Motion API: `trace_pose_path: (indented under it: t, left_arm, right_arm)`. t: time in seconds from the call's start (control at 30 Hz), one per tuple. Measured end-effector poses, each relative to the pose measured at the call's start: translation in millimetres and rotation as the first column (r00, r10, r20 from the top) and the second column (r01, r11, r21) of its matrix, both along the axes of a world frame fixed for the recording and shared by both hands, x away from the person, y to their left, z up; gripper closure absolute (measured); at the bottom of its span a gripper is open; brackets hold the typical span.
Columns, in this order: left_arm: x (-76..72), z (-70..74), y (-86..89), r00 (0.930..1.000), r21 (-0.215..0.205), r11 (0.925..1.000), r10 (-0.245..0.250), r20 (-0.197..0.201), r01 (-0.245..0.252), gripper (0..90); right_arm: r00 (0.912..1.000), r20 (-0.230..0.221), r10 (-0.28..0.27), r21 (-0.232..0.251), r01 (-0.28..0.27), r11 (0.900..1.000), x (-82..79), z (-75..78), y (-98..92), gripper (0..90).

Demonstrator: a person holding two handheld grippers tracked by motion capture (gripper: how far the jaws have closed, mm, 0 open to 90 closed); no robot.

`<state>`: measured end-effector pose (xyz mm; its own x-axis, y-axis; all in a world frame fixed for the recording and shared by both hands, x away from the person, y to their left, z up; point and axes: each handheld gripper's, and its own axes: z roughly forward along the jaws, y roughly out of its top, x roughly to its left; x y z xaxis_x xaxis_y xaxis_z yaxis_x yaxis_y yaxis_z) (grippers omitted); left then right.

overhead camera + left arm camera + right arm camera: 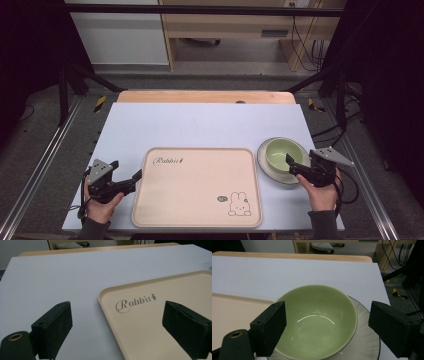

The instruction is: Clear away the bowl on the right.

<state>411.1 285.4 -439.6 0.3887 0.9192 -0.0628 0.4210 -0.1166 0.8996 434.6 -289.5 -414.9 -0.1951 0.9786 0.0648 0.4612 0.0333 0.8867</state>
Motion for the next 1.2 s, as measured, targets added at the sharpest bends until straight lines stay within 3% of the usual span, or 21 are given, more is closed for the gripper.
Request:
trace_pose_path:
  t: [0.47,0.73,1.2]
  left_arm:
    - [0.1,-0.1,-0.1,1.0,0.0,1.0,-0.001,-0.001,0.001,9.0]
    - [0.3,-0.5,-0.5,1.0,0.002,1.0,-0.001,-0.002,0.001,9.0]
    - [1.2,-1.9,-0.9,1.0,0.006,1.0,-0.002,-0.009,0.002,9.0]
  right_arm:
    - [0.9993,-0.036,-0.01,0.004,0.011,1.0,11.0,-1.7,-3.0,18.3]
    - [0.9961,-0.083,-0.032,0.013,0.033,0.999,20.3,-2.6,-9.6,24.2]
    - [0.9801,-0.19,-0.057,-0.012,0.056,0.998,38.5,-8.4,-12.5,35.7]
